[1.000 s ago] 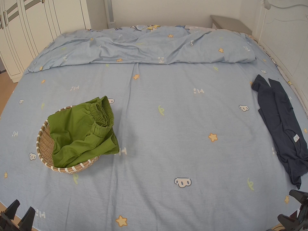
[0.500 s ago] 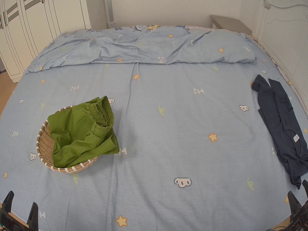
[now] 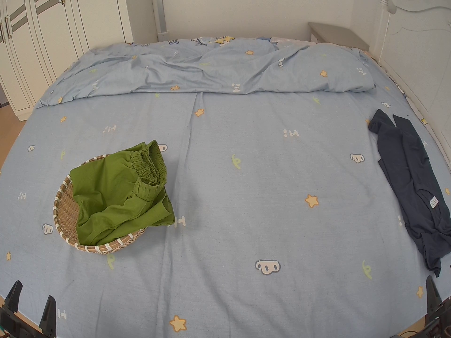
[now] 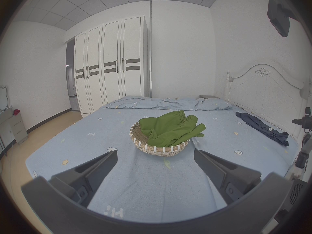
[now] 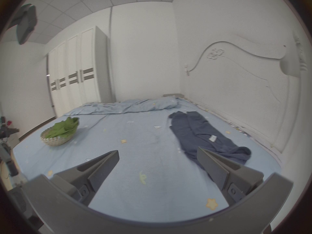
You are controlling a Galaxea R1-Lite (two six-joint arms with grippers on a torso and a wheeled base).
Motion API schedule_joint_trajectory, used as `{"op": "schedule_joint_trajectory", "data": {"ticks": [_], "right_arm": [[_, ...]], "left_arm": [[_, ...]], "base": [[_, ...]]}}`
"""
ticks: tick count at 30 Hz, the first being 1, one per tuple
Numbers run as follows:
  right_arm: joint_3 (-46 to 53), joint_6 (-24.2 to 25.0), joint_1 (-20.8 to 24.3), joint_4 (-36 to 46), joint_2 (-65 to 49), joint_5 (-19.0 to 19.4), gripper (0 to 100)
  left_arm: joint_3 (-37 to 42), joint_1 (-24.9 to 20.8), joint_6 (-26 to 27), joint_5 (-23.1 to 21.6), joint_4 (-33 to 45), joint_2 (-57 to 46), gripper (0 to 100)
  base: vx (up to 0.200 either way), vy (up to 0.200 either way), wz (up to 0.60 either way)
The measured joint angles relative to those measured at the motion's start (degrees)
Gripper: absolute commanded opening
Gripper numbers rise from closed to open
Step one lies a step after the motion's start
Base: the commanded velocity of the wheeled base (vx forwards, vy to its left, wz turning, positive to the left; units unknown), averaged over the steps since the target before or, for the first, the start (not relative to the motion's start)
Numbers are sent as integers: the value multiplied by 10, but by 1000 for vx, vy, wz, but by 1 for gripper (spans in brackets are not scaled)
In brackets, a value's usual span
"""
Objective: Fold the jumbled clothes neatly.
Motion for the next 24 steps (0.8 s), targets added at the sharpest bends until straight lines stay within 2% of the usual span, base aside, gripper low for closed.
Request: {"op": "schedule_joint_trajectory", "data": {"ticks": [2, 4, 9, 24], "right_arm": [[3, -5, -1, -3, -2, 29, 100], [7, -6, -1, -8, -3, 42, 100], [10, -2, 0, -19, -4, 18, 100], [10, -4, 0, -21, -4, 18, 100]], "left_arm": [[0, 0, 0, 0, 0, 0, 100], [0, 0, 0, 0, 0, 0, 100], [0, 0, 0, 0, 0, 0, 100], [0, 0, 0, 0, 0, 0, 100]], "base": [[0, 0, 0], [0, 0, 0], [0, 0, 0], [0, 0, 0]]}}
